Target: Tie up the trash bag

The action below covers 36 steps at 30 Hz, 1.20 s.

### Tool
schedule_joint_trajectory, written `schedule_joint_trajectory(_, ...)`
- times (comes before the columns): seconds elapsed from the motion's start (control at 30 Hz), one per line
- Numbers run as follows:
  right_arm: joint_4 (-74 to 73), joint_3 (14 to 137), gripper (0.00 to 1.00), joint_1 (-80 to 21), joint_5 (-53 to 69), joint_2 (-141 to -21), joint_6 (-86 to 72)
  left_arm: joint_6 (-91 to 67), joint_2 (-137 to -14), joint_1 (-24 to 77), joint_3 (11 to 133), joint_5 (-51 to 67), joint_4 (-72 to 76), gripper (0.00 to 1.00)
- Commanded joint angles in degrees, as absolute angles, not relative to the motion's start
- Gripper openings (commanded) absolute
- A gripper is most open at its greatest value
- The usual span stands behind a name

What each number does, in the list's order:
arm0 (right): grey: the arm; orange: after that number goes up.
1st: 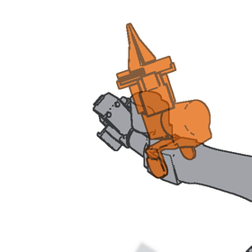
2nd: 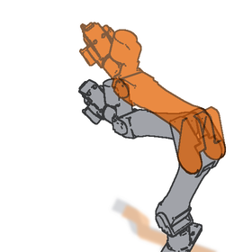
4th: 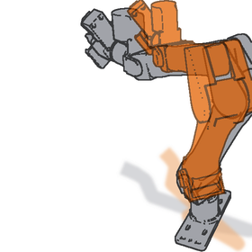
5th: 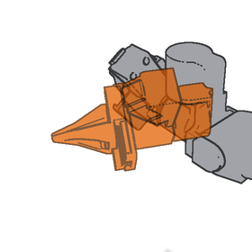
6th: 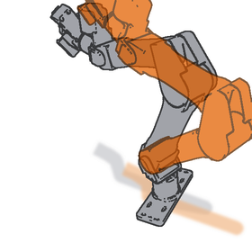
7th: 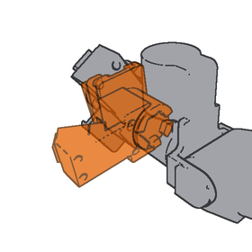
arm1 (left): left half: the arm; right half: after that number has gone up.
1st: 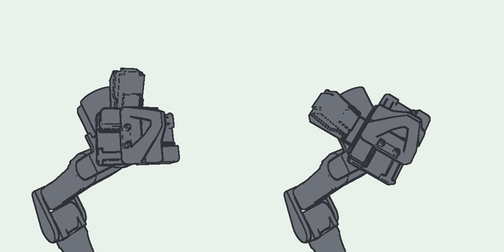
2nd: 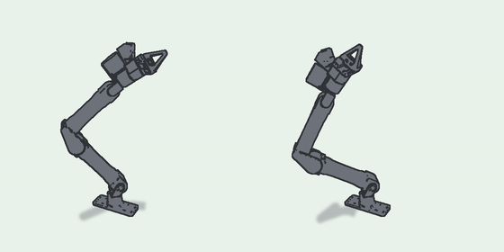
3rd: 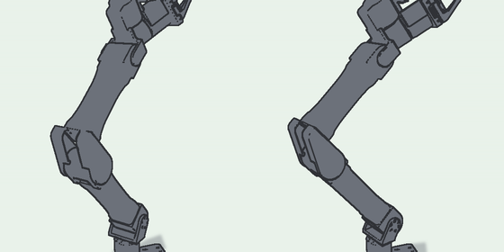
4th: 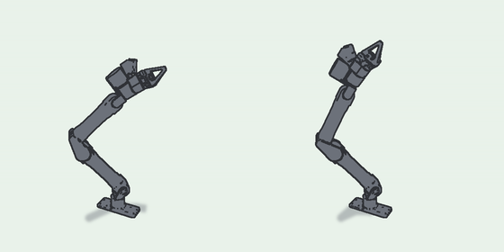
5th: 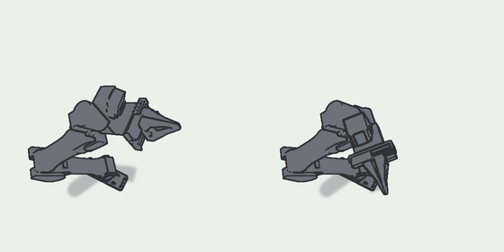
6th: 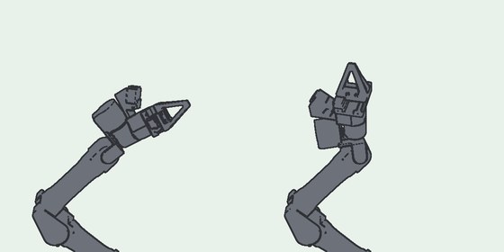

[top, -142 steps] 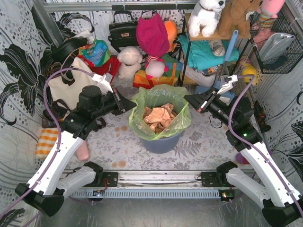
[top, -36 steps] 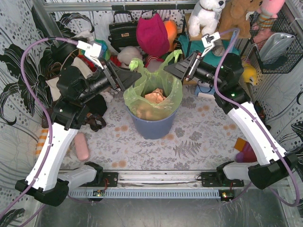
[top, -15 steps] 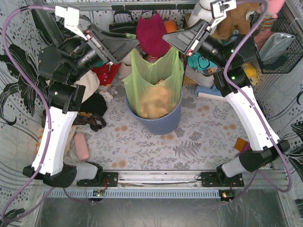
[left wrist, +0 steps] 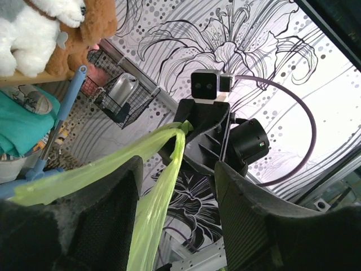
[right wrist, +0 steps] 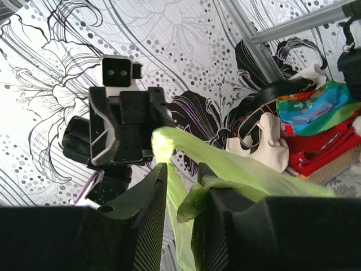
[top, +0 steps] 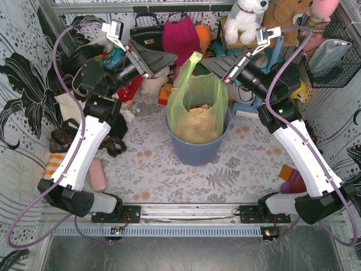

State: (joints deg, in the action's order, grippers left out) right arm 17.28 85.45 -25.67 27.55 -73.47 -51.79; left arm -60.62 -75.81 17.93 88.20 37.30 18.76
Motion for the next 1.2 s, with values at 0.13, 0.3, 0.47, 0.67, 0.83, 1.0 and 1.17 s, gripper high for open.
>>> schedule_joint_trajectory(0.13, 13.7, 98.4, 0.29, -25.6, 28.5, -75.7, -48.5, -55.9, -78.8, 17.6, 104.4, 44.0, 12.5, 0.67)
schedule_joint_trajectory(0.3, 5.5, 95.1, 0.4, -25.6, 26.8, -72.3, -45.6, -44.4, -76.7, 17.7, 103.4, 45.2, -2.3, 0.7)
schedule_joint_trajectory(0.47, -0.7, 91.5, 0.45, -25.6, 25.6, -68.7, -43.1, -40.0, -76.2, 17.7, 100.8, 47.7, -8.5, 0.71)
schedule_joint_trajectory(0.67, -4.1, 90.1, 0.48, -25.5, 24.2, -66.2, -41.3, -40.6, -79.7, 18.3, 100.7, 53.1, -7.3, 0.74)
schedule_joint_trajectory(0.83, -4.3, 89.8, 0.48, -25.6, 23.9, -65.5, -41.3, -39.2, -85.4, 22.2, 105.6, 54.8, -7.8, 0.74)
schedule_joint_trajectory(1.0, -5.1, 89.3, 0.48, -25.5, 23.8, -64.9, -41.0, -40.7, -91.0, 24.7, 110.7, 57.2, -6.4, 0.68)
schedule_joint_trajectory(1.17, -3.9, 88.5, 0.35, -25.6, 23.3, -64.7, -41.4, -50.7, -93.3, 25.6, 111.1, 60.6, 6.6, 0.29)
